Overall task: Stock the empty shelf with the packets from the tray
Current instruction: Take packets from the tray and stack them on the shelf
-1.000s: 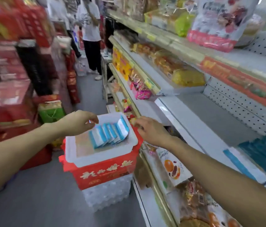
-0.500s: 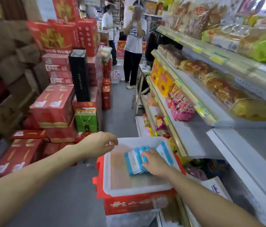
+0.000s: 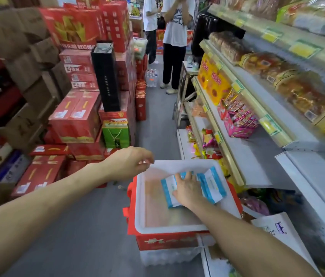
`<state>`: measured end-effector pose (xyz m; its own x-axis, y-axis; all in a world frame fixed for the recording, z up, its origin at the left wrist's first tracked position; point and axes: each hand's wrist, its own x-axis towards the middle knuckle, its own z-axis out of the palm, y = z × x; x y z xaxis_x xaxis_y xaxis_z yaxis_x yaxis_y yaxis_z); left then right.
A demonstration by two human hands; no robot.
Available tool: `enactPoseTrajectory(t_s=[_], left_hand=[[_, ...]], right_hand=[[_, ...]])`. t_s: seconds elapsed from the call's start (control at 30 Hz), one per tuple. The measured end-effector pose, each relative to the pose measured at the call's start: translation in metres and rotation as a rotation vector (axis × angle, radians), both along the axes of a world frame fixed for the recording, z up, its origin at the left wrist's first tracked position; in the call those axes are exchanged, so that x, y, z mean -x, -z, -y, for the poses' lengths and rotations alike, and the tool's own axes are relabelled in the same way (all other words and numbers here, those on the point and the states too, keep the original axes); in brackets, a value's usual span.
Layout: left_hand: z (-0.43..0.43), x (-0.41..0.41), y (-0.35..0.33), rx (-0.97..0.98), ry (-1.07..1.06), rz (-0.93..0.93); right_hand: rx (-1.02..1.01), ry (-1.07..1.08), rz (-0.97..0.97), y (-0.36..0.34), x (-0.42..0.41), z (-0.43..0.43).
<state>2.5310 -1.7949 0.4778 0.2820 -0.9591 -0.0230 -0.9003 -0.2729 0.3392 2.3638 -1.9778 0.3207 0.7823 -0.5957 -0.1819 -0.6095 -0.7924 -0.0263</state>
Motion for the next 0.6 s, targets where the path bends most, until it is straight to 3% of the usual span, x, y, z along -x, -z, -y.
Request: enactPoseTrajectory(t_s=[0.6], left_hand=[[-0.002, -0.005, 0.020, 0.008, 0.021, -0.023]], right_hand=[[-0.030, 0.004, -0.109, 0.000, -0.012, -0.023]])
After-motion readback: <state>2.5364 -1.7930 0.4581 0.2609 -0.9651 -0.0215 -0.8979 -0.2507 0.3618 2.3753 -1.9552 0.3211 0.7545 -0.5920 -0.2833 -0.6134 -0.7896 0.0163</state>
